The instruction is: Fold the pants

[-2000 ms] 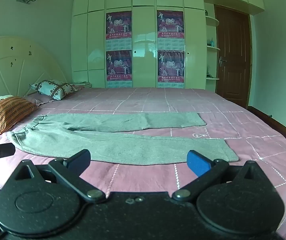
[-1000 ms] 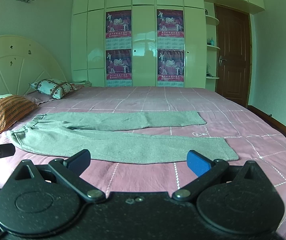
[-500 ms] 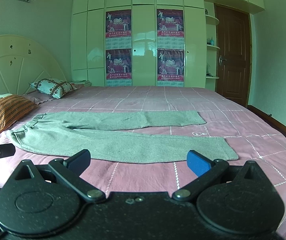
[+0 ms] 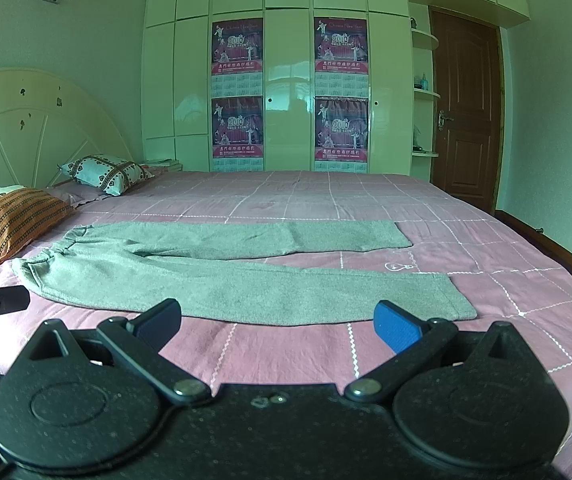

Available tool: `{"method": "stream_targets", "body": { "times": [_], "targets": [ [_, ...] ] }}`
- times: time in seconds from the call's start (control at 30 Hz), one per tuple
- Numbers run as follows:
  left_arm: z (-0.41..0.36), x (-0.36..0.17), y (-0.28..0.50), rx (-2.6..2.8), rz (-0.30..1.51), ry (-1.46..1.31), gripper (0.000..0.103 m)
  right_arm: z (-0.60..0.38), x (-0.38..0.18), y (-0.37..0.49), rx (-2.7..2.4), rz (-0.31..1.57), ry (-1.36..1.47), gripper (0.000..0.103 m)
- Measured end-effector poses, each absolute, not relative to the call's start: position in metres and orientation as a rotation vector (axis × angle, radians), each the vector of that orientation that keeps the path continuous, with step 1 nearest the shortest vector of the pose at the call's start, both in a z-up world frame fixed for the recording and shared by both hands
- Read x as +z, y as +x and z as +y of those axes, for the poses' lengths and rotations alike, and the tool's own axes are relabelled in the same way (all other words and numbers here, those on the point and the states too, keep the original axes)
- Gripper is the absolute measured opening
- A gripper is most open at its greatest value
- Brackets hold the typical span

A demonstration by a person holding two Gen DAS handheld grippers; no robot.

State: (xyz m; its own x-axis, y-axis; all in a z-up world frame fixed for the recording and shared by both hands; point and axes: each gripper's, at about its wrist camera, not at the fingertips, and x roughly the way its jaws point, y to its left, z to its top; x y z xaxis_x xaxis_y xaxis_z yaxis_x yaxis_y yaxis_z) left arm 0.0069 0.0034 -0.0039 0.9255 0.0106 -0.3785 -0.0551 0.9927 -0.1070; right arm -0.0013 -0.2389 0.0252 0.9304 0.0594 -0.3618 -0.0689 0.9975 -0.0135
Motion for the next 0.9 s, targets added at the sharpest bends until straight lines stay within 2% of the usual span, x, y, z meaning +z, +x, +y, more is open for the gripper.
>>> {"method": "stream_targets", "body": {
  "times": [0.9],
  "targets": [
    [0.0073, -0.0053, 0.0067, 0.035, 0.396, -0.119, 0.103, -0.2417, 0.0203, 0.0, 0.066, 0.374, -0.026, 0.097]
  ]
}}
